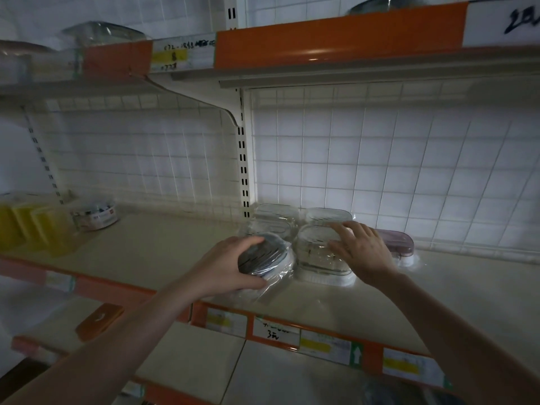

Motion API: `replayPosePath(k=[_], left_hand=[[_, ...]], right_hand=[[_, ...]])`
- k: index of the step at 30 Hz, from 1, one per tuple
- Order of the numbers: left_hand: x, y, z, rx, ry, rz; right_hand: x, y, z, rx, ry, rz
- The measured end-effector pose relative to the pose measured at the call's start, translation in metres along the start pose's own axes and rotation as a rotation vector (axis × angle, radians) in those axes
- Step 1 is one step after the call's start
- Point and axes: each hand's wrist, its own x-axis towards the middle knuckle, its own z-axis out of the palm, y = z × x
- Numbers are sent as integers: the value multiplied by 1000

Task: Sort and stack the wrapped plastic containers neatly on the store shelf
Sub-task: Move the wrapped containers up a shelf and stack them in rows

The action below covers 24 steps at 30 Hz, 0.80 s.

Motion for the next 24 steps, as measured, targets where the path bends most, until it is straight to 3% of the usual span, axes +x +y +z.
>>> replayPosePath(k=[9,13,24], left_hand=[[14,17,5,-27,-27,172],[23,38,17,9,-89,225],[80,168,90,27,-166,414]], right_hand=[[-61,43,-25,-92,145,228],[-99,67,-37,-169,130,366],[-172,179,-86,-195,59,510]])
